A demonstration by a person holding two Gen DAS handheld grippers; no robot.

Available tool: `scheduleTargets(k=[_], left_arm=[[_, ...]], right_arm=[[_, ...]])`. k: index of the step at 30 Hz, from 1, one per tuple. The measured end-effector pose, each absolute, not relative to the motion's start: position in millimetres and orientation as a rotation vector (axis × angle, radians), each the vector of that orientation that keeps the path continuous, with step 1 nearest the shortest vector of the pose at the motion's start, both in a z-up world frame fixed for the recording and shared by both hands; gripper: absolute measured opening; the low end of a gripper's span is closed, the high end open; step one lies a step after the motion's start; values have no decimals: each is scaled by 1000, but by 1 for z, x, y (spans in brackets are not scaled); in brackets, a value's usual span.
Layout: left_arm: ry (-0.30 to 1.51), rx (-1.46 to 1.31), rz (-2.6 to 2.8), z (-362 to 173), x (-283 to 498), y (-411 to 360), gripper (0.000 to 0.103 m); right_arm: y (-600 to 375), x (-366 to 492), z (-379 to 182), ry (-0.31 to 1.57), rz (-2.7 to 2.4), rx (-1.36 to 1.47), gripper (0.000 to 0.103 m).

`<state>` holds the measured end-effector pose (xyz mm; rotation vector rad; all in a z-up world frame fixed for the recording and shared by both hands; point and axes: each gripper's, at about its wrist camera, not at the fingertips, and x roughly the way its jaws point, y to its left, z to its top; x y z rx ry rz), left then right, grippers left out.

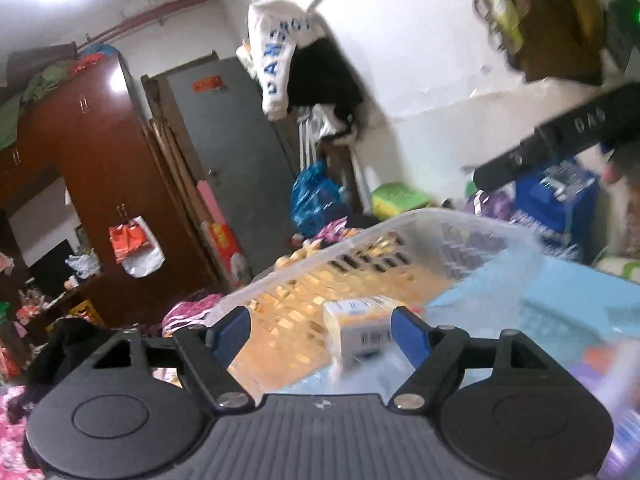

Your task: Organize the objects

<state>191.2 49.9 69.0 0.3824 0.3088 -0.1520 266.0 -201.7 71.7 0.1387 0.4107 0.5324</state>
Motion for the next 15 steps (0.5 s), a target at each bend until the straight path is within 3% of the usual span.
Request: scheduleTargets(k=[3,10,15], left_arm=[[252,333,-178,60,146,53,83],[221,169,-169,20,86,59,87],[337,-12,-168,-4,90,86,87]], right_arm=[[-221,223,60,357,575,163,103],[-252,155,17,331,657,240,103],[-249,157,1,409,643,301,103]])
